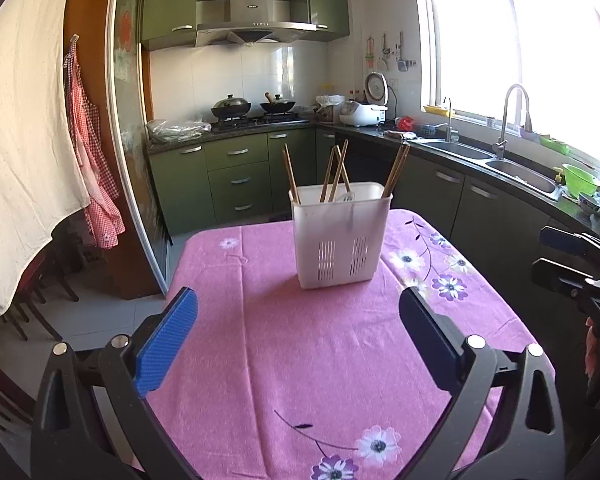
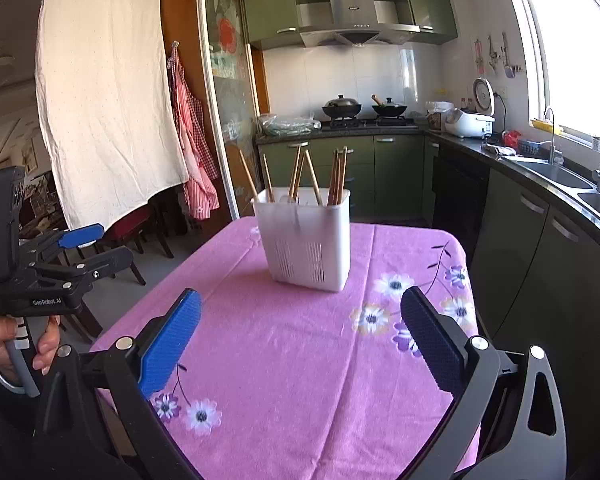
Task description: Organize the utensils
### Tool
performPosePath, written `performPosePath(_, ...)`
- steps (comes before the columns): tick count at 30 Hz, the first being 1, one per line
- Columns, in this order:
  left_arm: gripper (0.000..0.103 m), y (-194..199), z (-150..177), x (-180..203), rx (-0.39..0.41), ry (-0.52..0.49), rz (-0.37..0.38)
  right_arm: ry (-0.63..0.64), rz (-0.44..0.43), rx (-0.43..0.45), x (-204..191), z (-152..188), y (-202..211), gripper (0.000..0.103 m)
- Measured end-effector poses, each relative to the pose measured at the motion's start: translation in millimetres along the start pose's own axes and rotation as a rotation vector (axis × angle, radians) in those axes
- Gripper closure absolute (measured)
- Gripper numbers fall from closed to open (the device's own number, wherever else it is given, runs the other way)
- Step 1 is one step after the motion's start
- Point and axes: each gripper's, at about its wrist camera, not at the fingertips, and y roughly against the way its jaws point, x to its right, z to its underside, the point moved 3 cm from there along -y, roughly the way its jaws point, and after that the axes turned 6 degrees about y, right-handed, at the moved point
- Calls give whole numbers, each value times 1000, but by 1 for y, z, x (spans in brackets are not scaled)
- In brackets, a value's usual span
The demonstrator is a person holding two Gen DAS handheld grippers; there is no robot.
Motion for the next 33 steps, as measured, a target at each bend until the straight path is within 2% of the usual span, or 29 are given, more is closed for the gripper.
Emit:
performPosePath(5, 7, 8, 24, -8, -23, 31, -17, 3, 34, -10, -7, 27, 16, 5)
performPosePath(8, 7, 14, 30, -15, -32, 66, -11, -20, 27, 10, -7, 29, 26, 5)
performPosePath(13, 7, 19, 33, -22, -37, 95, -16, -14, 69, 27, -9, 23, 35, 5)
performPosePath(23, 7, 24, 31, -35, -36, 124, -33, 11, 100, 51, -15, 11, 43, 5)
performPosePath(33, 7, 26, 29, -35, -35, 126, -26, 18, 96, 54, -20, 9, 49, 5)
